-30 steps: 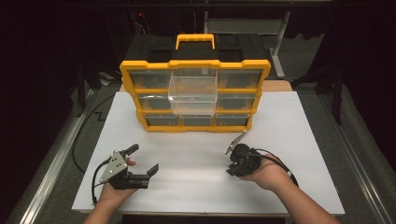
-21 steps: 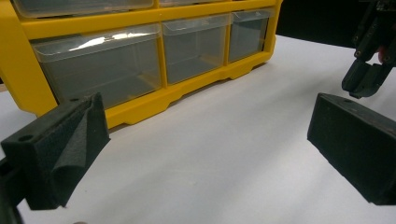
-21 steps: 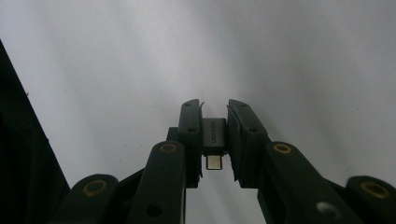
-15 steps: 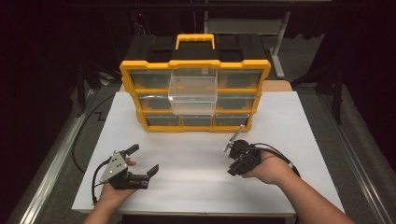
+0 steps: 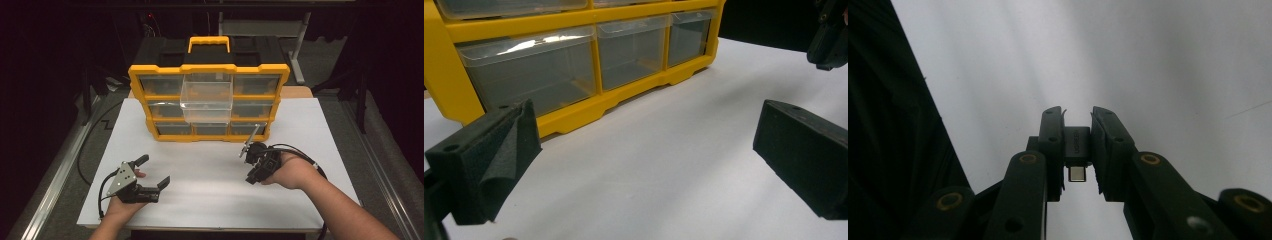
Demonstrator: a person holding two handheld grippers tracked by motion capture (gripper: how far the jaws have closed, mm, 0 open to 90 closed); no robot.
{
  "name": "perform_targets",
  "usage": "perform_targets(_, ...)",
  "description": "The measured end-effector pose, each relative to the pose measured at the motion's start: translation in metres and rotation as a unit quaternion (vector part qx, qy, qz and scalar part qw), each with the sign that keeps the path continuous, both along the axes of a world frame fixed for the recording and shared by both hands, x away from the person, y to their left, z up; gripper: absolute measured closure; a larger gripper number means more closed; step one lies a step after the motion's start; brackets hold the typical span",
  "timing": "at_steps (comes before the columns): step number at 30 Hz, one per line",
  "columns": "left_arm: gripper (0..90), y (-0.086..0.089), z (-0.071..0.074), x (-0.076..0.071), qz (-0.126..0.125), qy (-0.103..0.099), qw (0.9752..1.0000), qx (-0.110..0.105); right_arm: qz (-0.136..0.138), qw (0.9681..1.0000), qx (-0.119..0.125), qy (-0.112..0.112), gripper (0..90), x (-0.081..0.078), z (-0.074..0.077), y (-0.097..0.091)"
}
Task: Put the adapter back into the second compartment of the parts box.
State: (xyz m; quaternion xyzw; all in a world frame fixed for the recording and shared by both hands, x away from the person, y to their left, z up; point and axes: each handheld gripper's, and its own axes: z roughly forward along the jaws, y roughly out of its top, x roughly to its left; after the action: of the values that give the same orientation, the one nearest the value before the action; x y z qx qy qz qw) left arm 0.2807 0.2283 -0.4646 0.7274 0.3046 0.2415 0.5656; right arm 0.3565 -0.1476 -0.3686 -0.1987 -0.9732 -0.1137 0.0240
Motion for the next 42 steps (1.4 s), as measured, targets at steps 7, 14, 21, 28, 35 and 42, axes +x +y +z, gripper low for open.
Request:
perform_targets(7, 0.2, 0.0, 0.0, 0.0, 0.0, 0.0, 1.0, 0.0, 0.009, 1.0, -0.001, 0.0, 77.4, 0.001, 0.014, 0.003)
perform_targets(14, 0.2, 0.0, 0.0, 0.0, 0.0, 0.0, 1.0, -0.001, 0.012, 0.9999, -0.002, 0.003, 77.4, 0.004, 0.027, 0.006)
perform_targets(21, 0.2, 0.0, 0.0, 0.0, -0.001, -0.001, 1.0, -0.003, 0.014, 0.9999, -0.002, 0.002, 77.4, 0.006, 0.044, 0.008)
perform_targets(28, 0.2, 0.0, 0.0, 0.0, -0.001, -0.002, 1.0, -0.003, 0.018, 0.9998, -0.004, -0.004, 77.4, 0.006, 0.06, 0.013)
perform_targets(35, 0.2, 0.0, 0.0, 0.0, -0.002, -0.002, 1.0, -0.003, 0.024, 0.9996, -0.006, -0.01, 77.4, 0.007, 0.077, 0.017)
perform_targets(42, 0.2, 0.001, 0.001, -0.001, -0.003, -0.002, 1.0, -0.001, 0.023, 0.9997, -0.01, -0.008, 77.3, 0.008, 0.093, 0.019)
